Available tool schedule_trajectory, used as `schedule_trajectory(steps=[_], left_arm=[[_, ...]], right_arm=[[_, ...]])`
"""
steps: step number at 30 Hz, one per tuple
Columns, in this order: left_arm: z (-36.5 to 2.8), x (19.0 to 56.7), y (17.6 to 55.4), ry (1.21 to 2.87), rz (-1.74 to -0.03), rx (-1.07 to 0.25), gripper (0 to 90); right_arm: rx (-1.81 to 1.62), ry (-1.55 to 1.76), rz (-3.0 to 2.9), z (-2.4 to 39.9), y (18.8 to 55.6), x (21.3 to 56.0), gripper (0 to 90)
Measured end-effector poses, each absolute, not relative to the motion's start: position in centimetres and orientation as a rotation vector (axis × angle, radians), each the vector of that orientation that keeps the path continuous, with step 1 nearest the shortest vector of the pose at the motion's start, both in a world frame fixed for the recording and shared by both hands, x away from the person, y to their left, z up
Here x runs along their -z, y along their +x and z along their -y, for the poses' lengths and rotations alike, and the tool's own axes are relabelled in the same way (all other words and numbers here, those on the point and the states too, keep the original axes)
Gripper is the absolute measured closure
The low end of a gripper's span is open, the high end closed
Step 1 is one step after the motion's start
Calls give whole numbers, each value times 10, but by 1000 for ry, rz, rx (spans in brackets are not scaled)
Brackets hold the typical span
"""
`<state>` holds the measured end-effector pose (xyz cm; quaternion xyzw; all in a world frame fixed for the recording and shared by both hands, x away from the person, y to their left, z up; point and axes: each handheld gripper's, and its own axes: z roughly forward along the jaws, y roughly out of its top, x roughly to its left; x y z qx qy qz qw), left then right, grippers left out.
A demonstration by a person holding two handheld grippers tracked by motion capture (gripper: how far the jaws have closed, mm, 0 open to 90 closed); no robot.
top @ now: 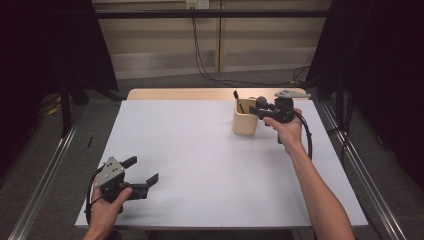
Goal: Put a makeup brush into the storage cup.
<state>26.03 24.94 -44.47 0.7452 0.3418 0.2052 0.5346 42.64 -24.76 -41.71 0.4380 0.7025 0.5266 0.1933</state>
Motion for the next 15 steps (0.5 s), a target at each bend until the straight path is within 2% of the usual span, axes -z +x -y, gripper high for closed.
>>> schedule_trajectory(steps=[8, 11, 15], left_arm=[[-251, 445, 262, 1765, -823, -479, 35], [-251, 445, 263, 1752, -834, -479, 36], [-252, 445, 264, 1748, -838, -479, 36]], right_arm=[[-1488, 1281, -1969, 250, 425, 418, 251], [-1489, 1295, -1946, 250, 424, 419, 123], [-1502, 1296, -1918, 249, 423, 421, 40]])
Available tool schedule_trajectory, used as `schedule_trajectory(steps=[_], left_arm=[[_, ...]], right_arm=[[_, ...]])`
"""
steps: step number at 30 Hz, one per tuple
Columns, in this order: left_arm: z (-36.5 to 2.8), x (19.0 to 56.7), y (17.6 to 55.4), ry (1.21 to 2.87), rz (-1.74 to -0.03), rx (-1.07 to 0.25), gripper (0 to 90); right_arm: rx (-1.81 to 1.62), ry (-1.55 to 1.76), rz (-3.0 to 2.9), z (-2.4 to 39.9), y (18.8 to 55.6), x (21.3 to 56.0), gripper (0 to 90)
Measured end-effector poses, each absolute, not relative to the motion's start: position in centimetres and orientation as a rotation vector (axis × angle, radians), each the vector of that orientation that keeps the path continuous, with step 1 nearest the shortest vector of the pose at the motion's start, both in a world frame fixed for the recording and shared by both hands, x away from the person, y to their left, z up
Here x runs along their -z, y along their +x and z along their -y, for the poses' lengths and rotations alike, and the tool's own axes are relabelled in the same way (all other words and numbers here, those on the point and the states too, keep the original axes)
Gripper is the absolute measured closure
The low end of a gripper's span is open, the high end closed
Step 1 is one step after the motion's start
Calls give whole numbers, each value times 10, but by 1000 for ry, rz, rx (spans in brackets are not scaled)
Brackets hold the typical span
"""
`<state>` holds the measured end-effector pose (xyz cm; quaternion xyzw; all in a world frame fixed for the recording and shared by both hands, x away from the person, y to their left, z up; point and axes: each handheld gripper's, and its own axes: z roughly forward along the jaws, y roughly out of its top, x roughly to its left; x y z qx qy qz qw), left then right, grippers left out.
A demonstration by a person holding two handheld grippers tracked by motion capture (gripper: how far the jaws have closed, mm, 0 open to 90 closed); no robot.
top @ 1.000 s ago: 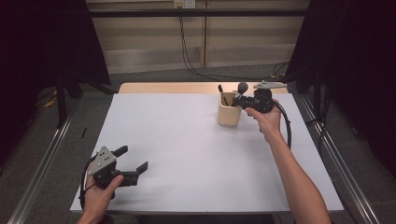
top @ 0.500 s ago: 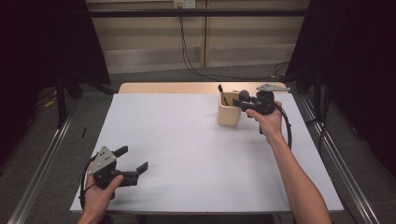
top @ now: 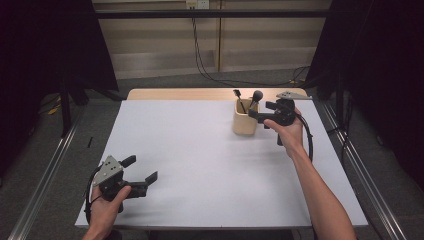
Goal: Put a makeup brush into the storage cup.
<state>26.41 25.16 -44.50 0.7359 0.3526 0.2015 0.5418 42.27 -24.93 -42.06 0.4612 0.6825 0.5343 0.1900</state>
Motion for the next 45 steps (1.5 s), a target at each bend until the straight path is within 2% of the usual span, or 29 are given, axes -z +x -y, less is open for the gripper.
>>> schedule_trajectory(steps=[2, 45], left_arm=[[-252, 445, 264, 1744, -840, -479, 36], [-256, 442, 259, 1706, -843, -516, 34]], right_arm=[[-1492, 1288, -1912, 249, 421, 421, 0], [-1484, 1224, -1811, 272, 357, 421, 2]])
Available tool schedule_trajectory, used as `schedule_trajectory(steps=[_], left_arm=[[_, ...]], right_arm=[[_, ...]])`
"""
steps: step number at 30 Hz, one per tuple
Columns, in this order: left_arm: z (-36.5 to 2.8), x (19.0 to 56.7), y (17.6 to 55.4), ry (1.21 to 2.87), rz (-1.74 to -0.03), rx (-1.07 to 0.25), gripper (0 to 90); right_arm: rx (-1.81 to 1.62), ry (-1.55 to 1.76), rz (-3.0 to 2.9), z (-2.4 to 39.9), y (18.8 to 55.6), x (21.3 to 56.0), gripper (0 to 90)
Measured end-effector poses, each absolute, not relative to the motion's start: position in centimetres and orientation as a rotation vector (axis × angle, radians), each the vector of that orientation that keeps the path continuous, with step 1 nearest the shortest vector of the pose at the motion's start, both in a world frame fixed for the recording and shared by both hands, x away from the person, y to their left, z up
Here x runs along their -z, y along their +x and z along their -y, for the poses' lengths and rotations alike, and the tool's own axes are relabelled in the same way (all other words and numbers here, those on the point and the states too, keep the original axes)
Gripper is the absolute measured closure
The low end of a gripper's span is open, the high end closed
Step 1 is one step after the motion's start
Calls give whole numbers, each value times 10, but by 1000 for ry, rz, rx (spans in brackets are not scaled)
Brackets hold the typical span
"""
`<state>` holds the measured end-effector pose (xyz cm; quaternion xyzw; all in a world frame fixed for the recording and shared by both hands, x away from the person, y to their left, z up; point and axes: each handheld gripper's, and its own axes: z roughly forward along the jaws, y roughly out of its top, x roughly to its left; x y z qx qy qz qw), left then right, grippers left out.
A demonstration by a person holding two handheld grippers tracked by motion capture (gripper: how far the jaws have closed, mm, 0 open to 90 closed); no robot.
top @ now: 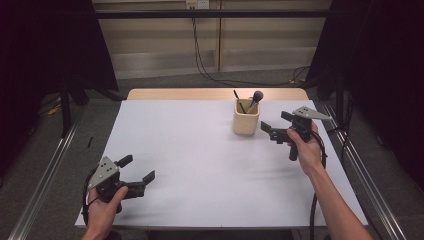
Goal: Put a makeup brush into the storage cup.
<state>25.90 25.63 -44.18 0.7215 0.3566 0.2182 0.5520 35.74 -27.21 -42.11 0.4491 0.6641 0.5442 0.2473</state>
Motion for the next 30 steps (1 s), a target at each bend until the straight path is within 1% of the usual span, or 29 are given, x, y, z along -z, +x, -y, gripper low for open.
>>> schedule_trajectory(steps=[19, 30], left_arm=[[-257, 442, 258, 1700, -855, -527, 34], [-255, 442, 259, 1701, -848, -528, 34]], right_arm=[[-1472, 1213, -1799, 282, 306, 423, 2], [-1465, 1229, -1807, 287, 284, 433, 2]])
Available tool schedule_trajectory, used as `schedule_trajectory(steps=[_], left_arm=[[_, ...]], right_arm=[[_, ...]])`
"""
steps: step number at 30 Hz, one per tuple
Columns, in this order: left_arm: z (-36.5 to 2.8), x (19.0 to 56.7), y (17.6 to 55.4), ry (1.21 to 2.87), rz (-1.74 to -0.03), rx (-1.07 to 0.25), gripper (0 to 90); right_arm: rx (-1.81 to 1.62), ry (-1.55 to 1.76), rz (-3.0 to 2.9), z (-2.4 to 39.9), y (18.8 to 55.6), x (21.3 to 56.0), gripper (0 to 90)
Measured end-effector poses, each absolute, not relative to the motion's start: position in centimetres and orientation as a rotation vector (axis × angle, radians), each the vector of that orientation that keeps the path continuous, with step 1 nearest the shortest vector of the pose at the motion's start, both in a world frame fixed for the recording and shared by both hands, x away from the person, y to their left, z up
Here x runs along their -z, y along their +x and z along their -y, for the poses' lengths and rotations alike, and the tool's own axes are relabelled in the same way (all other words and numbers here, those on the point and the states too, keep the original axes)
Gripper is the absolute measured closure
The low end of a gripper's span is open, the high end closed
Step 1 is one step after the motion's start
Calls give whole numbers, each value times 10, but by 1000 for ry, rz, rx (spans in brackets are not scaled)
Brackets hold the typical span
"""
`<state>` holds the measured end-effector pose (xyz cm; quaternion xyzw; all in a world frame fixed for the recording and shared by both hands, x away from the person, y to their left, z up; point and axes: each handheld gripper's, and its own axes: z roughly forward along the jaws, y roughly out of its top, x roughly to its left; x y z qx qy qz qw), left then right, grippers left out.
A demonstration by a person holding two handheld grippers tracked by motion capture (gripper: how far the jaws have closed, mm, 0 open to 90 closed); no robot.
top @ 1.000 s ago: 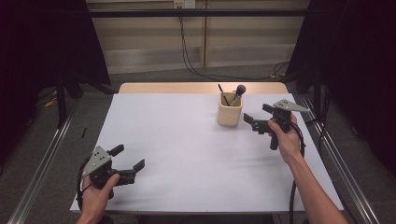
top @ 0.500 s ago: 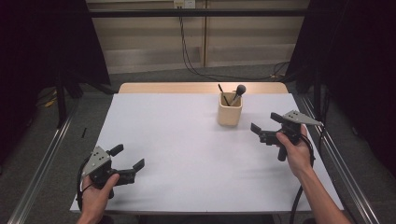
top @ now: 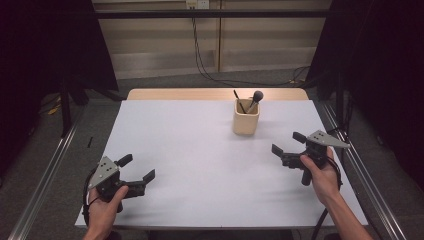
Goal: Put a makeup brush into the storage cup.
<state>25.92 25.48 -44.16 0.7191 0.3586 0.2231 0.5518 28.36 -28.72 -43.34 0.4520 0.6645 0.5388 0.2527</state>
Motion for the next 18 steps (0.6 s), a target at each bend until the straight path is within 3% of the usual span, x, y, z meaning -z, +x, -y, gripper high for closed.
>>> schedule_trajectory(steps=[18], left_arm=[[-258, 443, 252, 1706, -862, -532, 34]], right_arm=[[-1430, 1231, -1791, 299, 243, 446, 3]])
